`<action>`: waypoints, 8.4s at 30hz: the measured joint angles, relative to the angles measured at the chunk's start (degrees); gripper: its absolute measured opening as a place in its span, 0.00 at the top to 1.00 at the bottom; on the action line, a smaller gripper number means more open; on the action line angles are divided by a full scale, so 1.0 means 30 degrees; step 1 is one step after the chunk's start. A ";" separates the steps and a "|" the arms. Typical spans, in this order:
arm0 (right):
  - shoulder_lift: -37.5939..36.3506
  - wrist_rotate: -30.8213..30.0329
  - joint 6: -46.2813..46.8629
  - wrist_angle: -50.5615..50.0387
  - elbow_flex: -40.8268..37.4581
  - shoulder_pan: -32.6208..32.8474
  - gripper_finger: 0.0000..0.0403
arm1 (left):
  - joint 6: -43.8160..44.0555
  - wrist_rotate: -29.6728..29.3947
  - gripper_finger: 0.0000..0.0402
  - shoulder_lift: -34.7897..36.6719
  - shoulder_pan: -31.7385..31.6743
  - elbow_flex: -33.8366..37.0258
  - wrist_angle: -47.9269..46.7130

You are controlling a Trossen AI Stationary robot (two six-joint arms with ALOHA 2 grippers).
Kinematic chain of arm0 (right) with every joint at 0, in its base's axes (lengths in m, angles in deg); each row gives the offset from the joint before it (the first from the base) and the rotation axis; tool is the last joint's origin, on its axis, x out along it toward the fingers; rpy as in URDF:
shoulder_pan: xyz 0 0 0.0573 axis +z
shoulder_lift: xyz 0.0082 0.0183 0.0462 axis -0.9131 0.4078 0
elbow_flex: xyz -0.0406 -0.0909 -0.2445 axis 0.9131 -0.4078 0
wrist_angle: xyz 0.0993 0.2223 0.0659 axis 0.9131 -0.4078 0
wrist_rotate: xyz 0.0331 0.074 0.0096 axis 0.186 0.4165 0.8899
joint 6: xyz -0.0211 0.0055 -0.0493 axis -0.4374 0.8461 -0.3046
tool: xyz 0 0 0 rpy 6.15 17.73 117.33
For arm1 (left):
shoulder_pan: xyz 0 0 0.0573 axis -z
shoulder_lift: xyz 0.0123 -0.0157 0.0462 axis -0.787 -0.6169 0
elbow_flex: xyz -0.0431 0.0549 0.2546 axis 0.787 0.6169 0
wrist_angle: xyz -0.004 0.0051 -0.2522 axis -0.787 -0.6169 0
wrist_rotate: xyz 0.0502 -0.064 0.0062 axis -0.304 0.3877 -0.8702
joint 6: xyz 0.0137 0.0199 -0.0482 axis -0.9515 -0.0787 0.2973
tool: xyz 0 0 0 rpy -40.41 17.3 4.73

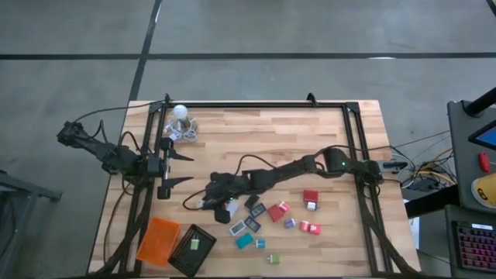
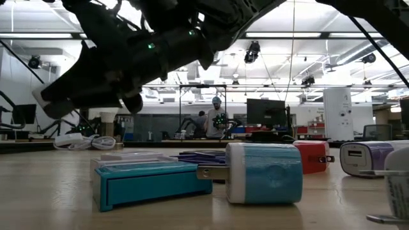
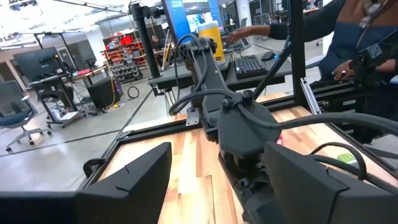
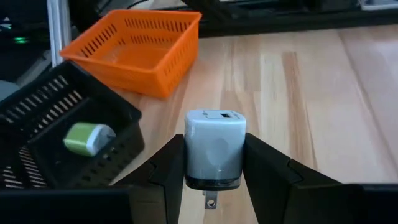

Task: Pick & Place Office items
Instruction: Put the top white charger adapter into the black basket

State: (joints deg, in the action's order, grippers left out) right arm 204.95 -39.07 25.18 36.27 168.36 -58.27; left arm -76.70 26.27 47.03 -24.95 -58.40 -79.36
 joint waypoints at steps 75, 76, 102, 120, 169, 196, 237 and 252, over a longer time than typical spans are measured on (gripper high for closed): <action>-0.0029 -0.1064 0.2950 0.2610 -0.3750 -0.0182 0.50 | -0.0007 -0.0015 0.35 -0.0284 0.0000 0.0000 0.0015; -0.0029 -0.1047 0.2937 0.2629 -0.3750 -0.0182 0.50 | -0.0007 -0.0015 0.35 -0.0284 0.0000 0.0000 0.0015; -0.6645 0.0677 -0.0841 -0.2294 -0.5517 -0.0229 0.50 | 0.1455 -0.0007 0.35 -0.0357 0.0007 0.0000 -0.1859; -1.4163 -0.3697 0.0934 0.5212 -1.6666 -0.0138 0.50 | 0.8724 0.1611 0.35 -0.3245 0.0036 0.0986 -0.5574; -1.5067 -0.6062 0.0968 0.8033 -1.9108 -0.0182 0.50 | 1.0593 0.5027 0.35 -1.7646 -0.0131 0.1851 0.3468; -1.5038 -0.6054 0.0961 0.8026 -1.9108 -0.0182 0.50 | 1.0248 0.5034 0.66 -1.7437 -0.0131 0.1809 0.3422; -1.5038 -0.6052 0.0372 0.7917 -1.9166 -0.0182 0.50 | 2.3169 1.0273 0.66 -1.1534 0.5678 -0.1596 -0.3082; -1.5038 -0.6054 0.0378 0.7943 -1.9287 -0.0182 0.50 | 2.6383 1.2512 0.66 -1.7362 0.6448 -0.3143 -0.2375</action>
State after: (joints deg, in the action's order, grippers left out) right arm 159.84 -57.23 26.31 60.10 110.50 -58.82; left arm 2.45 63.81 -5.05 -5.60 -67.83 -86.49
